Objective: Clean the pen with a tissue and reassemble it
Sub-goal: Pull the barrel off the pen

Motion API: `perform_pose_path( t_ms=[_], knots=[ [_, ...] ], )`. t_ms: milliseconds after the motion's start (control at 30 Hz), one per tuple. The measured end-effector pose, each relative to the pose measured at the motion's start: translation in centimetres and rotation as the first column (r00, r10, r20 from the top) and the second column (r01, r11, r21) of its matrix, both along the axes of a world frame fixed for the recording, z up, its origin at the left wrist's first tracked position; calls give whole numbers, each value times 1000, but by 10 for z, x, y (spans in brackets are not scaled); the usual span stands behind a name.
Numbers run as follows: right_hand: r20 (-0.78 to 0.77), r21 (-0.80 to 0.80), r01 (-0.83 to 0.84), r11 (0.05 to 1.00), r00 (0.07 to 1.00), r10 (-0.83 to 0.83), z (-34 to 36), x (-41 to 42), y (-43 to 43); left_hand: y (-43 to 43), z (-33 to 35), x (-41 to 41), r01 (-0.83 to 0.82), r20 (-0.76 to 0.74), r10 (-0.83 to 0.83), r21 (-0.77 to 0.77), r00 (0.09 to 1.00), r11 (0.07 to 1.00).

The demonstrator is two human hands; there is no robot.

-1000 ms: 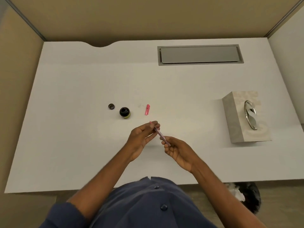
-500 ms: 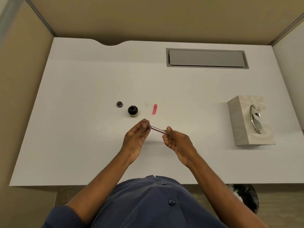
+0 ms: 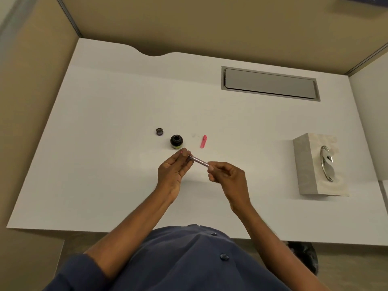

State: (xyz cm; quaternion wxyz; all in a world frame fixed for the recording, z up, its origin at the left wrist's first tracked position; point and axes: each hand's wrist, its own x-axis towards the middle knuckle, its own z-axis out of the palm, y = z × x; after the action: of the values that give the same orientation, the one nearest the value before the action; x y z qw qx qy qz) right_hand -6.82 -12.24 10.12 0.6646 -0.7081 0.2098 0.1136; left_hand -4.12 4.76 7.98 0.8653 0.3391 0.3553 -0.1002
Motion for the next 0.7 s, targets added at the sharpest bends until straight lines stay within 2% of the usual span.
perform_pose_path(
  t_ms=[100,133,233,300,400,433,500,533,633,700],
  knots=[
    [138,-177,-48,983,988,73,-1,-1,3,1,3,1,-24,-22,23,-33,999,999],
    [131,-153,-38,988,990,58,-1,0,4,2,4,2,-26,-24,25,-43,999,999],
    [-48,99,73,992,996,-69,3,3,9,4,6,1,-17,-20,15,-61,1000,998],
    [-79,75,69,995,995,-64,3,3,10,6,6,-1,-4,-19,3,-62,1000,998],
    [1,32,13,999,1000,-13,0,1,11,9,4,-3,-12,-31,10,-63,999,998],
    [-5,87,7,996,1000,-6,0,1,11,11,3,-4,-18,-34,16,-67,999,998],
    [-130,235,65,970,991,-35,2,4,14,13,3,-5,-29,-35,26,-78,999,997],
    [-177,260,85,962,983,-39,3,4,16,13,3,-5,-28,-33,25,-79,999,996],
    [-131,155,57,986,991,-37,0,0,19,14,3,-6,-21,-31,19,-73,999,997],
    [-107,190,77,979,993,-57,-1,0,19,16,1,-6,-30,-42,27,-72,999,997]
  ],
)
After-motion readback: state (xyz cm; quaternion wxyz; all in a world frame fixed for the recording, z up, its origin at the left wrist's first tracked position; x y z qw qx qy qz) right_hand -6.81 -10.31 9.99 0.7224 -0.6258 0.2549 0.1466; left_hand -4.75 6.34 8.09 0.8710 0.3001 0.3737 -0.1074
